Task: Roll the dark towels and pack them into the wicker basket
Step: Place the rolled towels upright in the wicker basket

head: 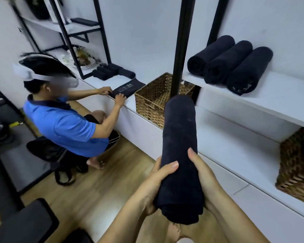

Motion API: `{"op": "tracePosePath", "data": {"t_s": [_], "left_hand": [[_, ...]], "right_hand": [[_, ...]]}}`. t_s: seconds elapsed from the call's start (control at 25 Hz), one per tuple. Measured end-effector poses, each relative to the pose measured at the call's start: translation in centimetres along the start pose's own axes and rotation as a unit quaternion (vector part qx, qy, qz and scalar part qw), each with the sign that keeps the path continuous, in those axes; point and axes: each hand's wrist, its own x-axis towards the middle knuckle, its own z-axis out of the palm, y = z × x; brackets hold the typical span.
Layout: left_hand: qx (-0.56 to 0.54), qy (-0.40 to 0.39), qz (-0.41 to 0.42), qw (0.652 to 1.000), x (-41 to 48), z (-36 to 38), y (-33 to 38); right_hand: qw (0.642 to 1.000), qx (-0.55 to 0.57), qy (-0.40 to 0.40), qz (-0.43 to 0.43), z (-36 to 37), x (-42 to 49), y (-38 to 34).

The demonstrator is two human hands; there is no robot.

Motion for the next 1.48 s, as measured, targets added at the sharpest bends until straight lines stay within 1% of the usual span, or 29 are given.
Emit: {"op": "tracePosePath", "data": {"t_s": [0.08, 0.16, 0.24, 0.32, 0.36, 0.4, 0.52, 0.64, 0.72, 0.8, 0.92, 1.08, 1.12, 1.16, 1.24, 1.28, 1.32, 1.4, 1.44, 1.48], "left_hand": [[-0.004, 0.031, 0.008, 0.999, 1.6, -2.0, 1.3], [0.026, 0.047, 0.004, 0.999, 3.1, -3.9, 3.3], [0.122, 0.085, 0.015, 0.989, 5.3, -5.6, 5.5], [0.22, 0.148, 0.051, 0.963, 8.1, -7.5, 8.0], [0.245, 0.169, 0.072, 0.952, 9.7, -8.5, 9.4], [0.257, 0.173, 0.087, 0.947, 11.5, -9.3, 10.8], [0.241, 0.132, 0.079, 0.958, 16.9, -10.8, 15.3], [0.266, 0.094, 0.089, 0.955, 21.6, -11.5, 18.8], [0.269, 0.097, 0.105, 0.952, 24.7, -12.2, 20.4], [0.287, 0.114, 0.142, 0.941, 27.8, -12.9, 21.9], [0.359, 0.126, 0.184, 0.906, 32.9, -14.3, 24.2], [0.412, 0.104, 0.21, 0.881, 40.7, -18.2, 26.6], [0.437, 0.104, 0.208, 0.869, 43.2, -19.8, 27.1], [0.477, 0.116, 0.197, 0.848, 45.9, -21.3, 27.6], [0.571, 0.145, 0.15, 0.794, 50.6, -24.1, 28.1], [0.606, 0.137, 0.126, 0.774, 52.2, -25.0, 28.0], [0.628, 0.111, 0.107, 0.762, 53.6, -25.9, 27.8], [0.67, 0.064, 0.091, 0.734, 55.2, -27.1, 26.8], [0.696, 0.056, 0.096, 0.709, 55.3, -27.6, 26.3], [0.723, 0.058, 0.112, 0.679, 55.4, -27.9, 25.9]], "right_hand": [[1.0, 0.004, -0.015, 0.005, 1.3, 3.0, -0.1], [1.0, 0.004, -0.026, 0.016, 2.5, 6.6, -0.4], [0.999, 0.006, -0.03, 0.022, 3.6, 10.7, -0.9], [0.999, 0.005, -0.04, 0.028, 4.9, 14.8, -1.7], [0.999, 0.003, -0.039, 0.033, 5.5, 17.1, -2.2], [0.999, 0.0, -0.035, 0.036, 6.2, 19.2, -3.1], [1.0, -0.014, 0.01, 0.022, 8.2, 25.0, -6.3], [0.997, -0.037, 0.067, 0.004, 9.2, 29.7, -10.0], [0.994, -0.055, 0.094, -0.012, 9.6, 33.1, -12.0], [0.99, -0.069, 0.119, -0.034, 9.9, 36.5, -13.8], [0.982, -0.086, 0.161, -0.046, 10.1, 42.2, -15.8], [0.963, -0.146, 0.219, -0.064, 10.1, 49.5, -17.5], [0.956, -0.161, 0.237, -0.062, 10.1, 51.5, -17.6], [0.947, -0.179, 0.259, -0.058, 10.1, 53.6, -17.8], [0.933, -0.202, 0.293, -0.042, 9.9, 57.5, -17.3], [0.926, -0.218, 0.307, -0.035, 9.9, 58.9, -16.8], [0.916, -0.229, 0.33, -0.023, 9.8, 60.6, -15.9], [0.897, -0.249, 0.364, 0.016, 9.8, 63.9, -14.0], [0.885, -0.273, 0.374, 0.045, 9.8, 65.5, -13.1], [0.873, -0.304, 0.377, 0.057, 10.4, 66.7, -12.5]]}}
